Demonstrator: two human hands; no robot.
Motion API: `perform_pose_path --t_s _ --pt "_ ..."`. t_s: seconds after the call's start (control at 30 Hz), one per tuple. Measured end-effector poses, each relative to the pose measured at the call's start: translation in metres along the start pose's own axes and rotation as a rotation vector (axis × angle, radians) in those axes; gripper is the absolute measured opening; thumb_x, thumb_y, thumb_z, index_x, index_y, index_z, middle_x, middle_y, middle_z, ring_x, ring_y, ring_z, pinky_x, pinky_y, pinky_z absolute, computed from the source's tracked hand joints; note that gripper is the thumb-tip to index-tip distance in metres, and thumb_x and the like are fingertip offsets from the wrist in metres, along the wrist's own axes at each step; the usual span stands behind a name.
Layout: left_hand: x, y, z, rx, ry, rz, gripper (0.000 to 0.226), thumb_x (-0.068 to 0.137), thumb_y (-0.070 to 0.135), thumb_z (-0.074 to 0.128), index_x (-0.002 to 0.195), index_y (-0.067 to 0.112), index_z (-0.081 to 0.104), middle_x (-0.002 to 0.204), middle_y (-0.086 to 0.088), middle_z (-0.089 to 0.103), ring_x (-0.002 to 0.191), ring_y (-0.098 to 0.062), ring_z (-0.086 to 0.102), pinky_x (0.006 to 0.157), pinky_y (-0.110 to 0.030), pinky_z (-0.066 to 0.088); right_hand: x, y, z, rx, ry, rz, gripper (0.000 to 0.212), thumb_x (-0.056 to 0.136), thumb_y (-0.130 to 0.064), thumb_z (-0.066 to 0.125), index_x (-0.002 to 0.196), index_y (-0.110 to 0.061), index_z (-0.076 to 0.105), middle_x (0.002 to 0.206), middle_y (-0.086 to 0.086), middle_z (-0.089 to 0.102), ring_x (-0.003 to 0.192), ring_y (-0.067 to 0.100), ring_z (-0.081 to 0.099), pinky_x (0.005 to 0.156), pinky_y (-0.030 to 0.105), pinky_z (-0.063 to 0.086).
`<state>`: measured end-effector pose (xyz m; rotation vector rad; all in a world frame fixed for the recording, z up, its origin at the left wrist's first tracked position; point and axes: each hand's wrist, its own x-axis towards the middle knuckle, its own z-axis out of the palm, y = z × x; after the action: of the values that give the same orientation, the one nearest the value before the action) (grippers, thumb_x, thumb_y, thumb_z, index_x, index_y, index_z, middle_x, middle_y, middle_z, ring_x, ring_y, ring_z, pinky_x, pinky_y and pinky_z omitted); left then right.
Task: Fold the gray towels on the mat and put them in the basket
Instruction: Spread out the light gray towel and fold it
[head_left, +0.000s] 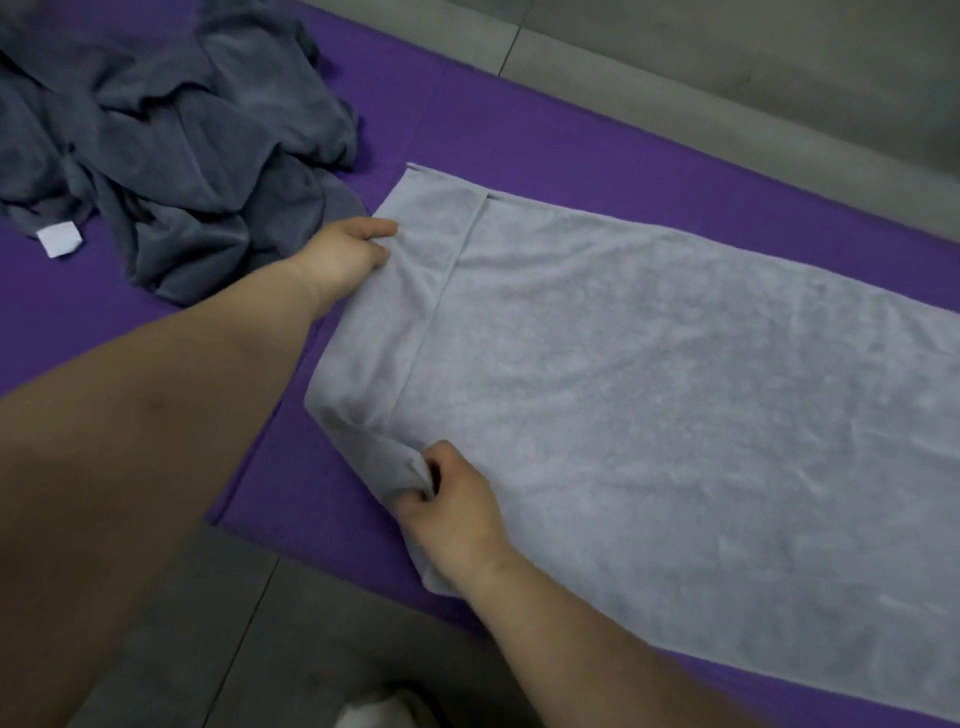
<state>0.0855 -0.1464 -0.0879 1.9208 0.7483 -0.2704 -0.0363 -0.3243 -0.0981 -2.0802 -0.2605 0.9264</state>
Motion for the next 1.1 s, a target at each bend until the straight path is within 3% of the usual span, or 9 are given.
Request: perform_pose_path --t_s 0.1,0.2,0.27,0.33,0.43,0.57,0.73,0.83,1.1 --pt "-0.008 0.020 0.012 -0.072 -0.010 -0.004 0.042 0.093 0.004 0.038 0.135 0.010 0.041 0.138 -0.008 0.046 0.110 -0.017 0.051 0.086 -0.019 0.038 -0.016 0.020 -0.046 0.076 -0.011 0.076 0.029 0.081 -0.011 0.055 0.069 -0.031 0.037 0.064 -0.012 0.044 0.059 0.004 0.044 0.050 0.007 0.034" --pt "-0.019 0.045 0.028 -0.091 -0.031 0.034 0.042 0.095 0.007 0.037 0.136 0.012 0.040 0.122 -0.007 0.052 0.079 -0.008 0.051 0.064 -0.016 0.041 -0.038 0.041 -0.103 0.083 -0.031 0.126 0.017 0.079 -0.006 0.055 0.091 -0.017 0.061 0.079 -0.005 0.058 0.076 0.009 0.054 0.059 0.011 0.039" --pt "-0.031 0.066 0.044 -0.048 -0.056 0.087 0.041 0.095 0.009 0.037 0.136 0.011 0.039 0.125 -0.011 0.052 0.091 -0.011 0.050 0.065 -0.013 0.040 -0.057 0.057 -0.144 0.048 0.015 0.185 0.017 0.084 -0.001 0.052 0.072 -0.011 0.061 0.071 0.000 0.056 0.068 0.010 0.051 0.054 0.014 0.037" --pt "-0.044 0.089 0.063 0.015 -0.101 0.156 0.041 0.095 0.010 0.038 0.136 0.013 0.040 0.136 -0.012 0.047 0.111 -0.014 0.046 0.085 -0.016 0.038 -0.079 0.073 -0.182 0.036 0.059 0.225 0.032 0.087 -0.003 0.053 0.058 -0.016 0.051 0.060 -0.005 0.051 0.057 0.006 0.046 0.052 0.012 0.037" --pt "-0.071 0.131 0.099 0.117 -0.172 0.243 0.041 0.095 0.015 0.038 0.136 0.018 0.040 0.144 -0.006 0.039 0.132 -0.017 0.035 0.105 -0.025 0.027 -0.116 0.095 -0.229 0.018 0.002 0.218 0.025 0.091 -0.016 0.052 0.067 -0.014 0.057 0.068 -0.004 0.057 0.063 0.006 0.052 0.061 0.013 0.044" --pt "-0.110 0.190 0.155 0.178 -0.200 0.335 0.040 0.096 0.015 0.037 0.136 0.019 0.040 0.137 -0.006 0.044 0.118 -0.013 0.042 0.092 -0.017 0.033 -0.162 0.129 -0.277 0.053 -0.019 0.152 0.021 0.095 -0.025 0.042 0.082 -0.020 0.059 0.081 -0.002 0.063 0.072 0.006 0.059 0.071 0.014 0.047" --pt "-0.143 0.237 0.248 0.340 -0.170 0.425 0.043 0.096 0.016 0.039 0.139 0.019 0.036 0.144 -0.007 0.038 0.132 -0.020 0.036 0.105 -0.024 0.028 -0.210 0.198 -0.308 -0.071 0.019 0.040 0.014 0.093 -0.016 0.048 0.090 -0.017 0.061 0.085 -0.009 0.059 0.077 -0.005 0.056 0.081 0.020 0.046" --pt "-0.167 0.253 0.316 0.409 -0.194 0.450 0.045 0.095 0.011 0.039 0.140 0.016 0.034 0.143 -0.011 0.038 0.124 -0.020 0.040 0.085 -0.023 0.037 -0.242 0.239 -0.324 0.027 0.073 0.046 0.017 0.093 -0.016 0.048 0.094 -0.009 0.064 0.085 -0.005 0.058 0.079 -0.001 0.053 0.076 0.020 0.044" --pt "-0.206 0.284 0.460 0.609 -0.380 0.476 0.049 0.096 0.012 0.037 0.143 0.009 0.025 0.152 -0.009 0.021 0.140 -0.022 0.021 0.109 -0.023 0.017 -0.308 0.312 -0.356 0.530 0.466 0.153 0.032 0.092 -0.006 0.047 0.079 -0.033 0.057 0.073 -0.025 0.067 0.078 -0.013 0.059 0.073 0.005 0.044"
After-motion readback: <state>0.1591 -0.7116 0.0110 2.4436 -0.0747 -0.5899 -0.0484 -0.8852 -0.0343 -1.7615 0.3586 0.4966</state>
